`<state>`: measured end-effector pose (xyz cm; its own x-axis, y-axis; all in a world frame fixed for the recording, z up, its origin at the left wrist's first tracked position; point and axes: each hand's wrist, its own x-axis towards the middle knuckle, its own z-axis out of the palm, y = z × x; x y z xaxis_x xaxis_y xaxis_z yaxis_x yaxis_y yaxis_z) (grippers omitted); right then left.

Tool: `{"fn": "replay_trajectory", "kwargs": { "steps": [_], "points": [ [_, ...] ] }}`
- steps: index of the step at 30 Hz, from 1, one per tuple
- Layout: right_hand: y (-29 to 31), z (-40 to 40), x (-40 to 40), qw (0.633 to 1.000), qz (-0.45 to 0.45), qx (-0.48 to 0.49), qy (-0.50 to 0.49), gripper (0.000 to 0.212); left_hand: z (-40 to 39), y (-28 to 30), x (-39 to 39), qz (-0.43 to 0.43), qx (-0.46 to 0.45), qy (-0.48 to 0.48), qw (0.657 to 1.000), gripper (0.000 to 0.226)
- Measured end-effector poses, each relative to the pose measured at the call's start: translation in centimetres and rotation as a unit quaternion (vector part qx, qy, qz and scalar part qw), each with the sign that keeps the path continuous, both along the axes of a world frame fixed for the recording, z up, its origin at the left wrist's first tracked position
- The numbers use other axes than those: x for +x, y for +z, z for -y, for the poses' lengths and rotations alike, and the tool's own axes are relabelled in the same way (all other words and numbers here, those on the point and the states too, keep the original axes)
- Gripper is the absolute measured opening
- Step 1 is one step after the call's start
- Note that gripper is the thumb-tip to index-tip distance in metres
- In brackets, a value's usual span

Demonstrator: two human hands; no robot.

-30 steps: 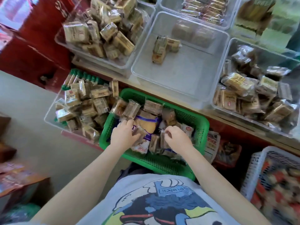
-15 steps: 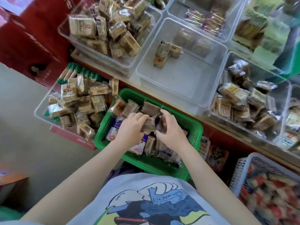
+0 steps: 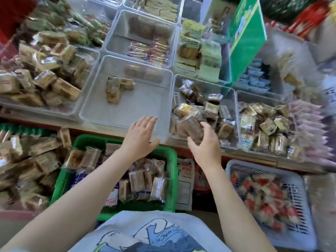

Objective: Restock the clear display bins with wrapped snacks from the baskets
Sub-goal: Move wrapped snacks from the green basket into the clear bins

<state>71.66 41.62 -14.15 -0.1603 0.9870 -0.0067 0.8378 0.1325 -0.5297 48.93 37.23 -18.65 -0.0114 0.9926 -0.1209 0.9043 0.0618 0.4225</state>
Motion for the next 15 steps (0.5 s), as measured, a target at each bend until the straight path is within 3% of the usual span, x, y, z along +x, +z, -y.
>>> {"fn": "replay_trajectory", "kwargs": {
  "steps": [3,7,10,12,15],
  "points": [
    [-0.5,-2.3,2.9,0.994,-0.031,0.019,-0.103,0.049,-0.5,-1.0,1.6,-0.059,-0.075,-0.032,0.995,0.080],
    [-2.6,-4.9,3.8,0.994,0.046,-0.021,-0.095,0.027,-0.2,-1.5,2.1,-0.106,-0.087,-0.035,0.990,0.078],
    [-3.4,-6.2,3.9,0.995,0.074,-0.055,-0.043,0.022,-0.5,-1.0,2.1,-0.092,-0.094,-0.036,0.991,0.074],
    [-3.2,-7.1,4.2,0.986,0.142,-0.061,-0.062,0.025,-0.5,-0.7,2.1,-0.064,-0.086,-0.036,0.994,0.071],
    [-2.2,-6.8,3.0,0.971,0.222,-0.003,-0.093,0.033,0.9,-0.5,1.6,0.031,0.006,0.019,0.999,0.054]
  ]
}}
